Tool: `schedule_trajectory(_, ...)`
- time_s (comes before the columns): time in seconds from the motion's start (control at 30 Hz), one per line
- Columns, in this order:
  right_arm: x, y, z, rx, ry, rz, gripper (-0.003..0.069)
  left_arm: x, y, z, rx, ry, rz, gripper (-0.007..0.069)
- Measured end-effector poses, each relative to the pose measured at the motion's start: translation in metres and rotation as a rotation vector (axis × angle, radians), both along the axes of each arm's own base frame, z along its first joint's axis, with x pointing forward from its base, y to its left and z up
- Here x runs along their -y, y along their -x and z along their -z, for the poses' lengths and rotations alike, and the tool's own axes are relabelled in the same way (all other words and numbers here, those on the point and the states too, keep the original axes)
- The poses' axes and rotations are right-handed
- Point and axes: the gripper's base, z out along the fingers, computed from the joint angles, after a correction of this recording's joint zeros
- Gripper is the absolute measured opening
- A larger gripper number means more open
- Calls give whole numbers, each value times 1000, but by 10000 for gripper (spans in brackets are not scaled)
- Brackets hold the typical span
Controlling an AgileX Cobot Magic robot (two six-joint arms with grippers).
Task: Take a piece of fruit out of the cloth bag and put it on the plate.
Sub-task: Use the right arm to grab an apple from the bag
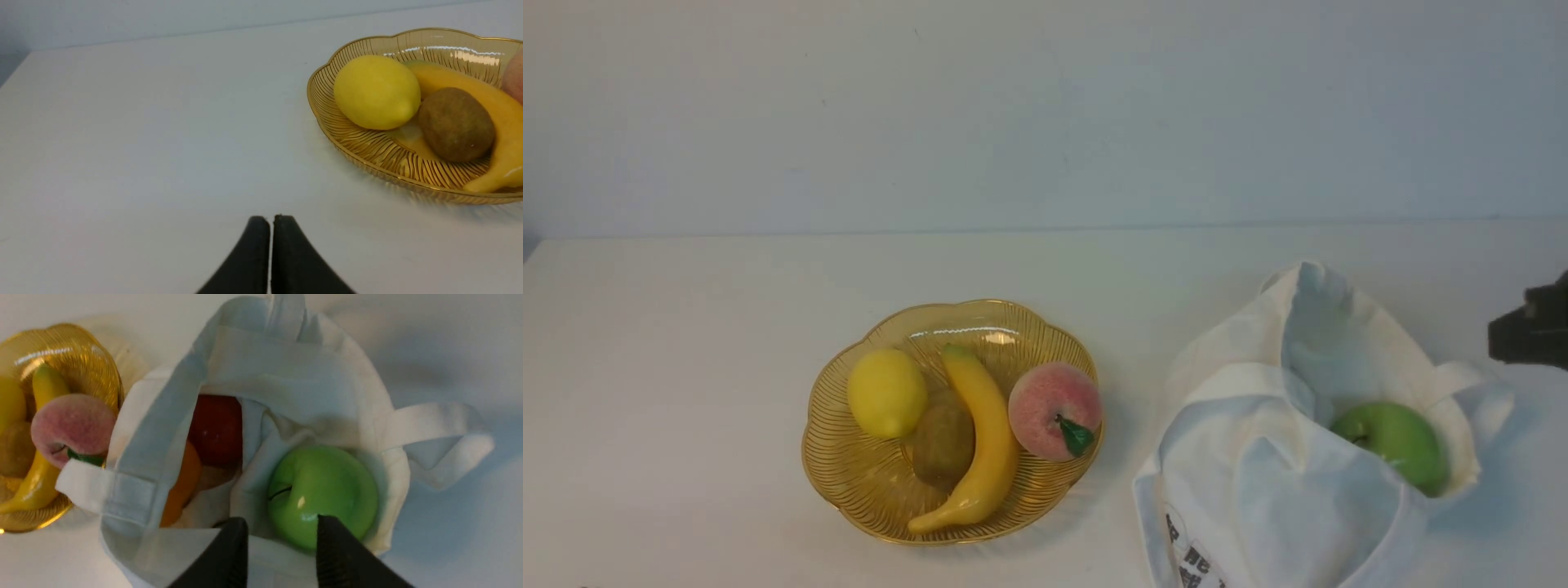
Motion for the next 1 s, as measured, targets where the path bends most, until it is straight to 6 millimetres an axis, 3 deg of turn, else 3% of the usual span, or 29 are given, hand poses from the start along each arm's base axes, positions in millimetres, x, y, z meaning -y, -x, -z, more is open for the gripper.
schedule_trajectory(0.23,-29,-32,46,-149,57,-157,624,0,0,0,0,0,0,-8)
schedule_trajectory(0.33,-34,-44,63,-182,93,-170,673,0,0,0,0,0,0,-8)
schedule_trajectory(0.43,-34,-61,77,-208,141,-150,689,0,0,0,0,0,0,-8)
schedule_trajectory(0.67,-32,-95,90,-244,188,-88,691,0,0,0,0,0,0,-8)
schedule_trajectory(0.8,-33,-101,107,-321,177,-73,691,0,0,0,0,0,0,-8)
schedule_trajectory(0.87,-34,-102,125,-411,178,-75,691,0,0,0,0,0,0,-8)
schedule_trajectory(1.0,-34,-106,136,-440,175,-70,692,0,0,0,0,0,0,-8)
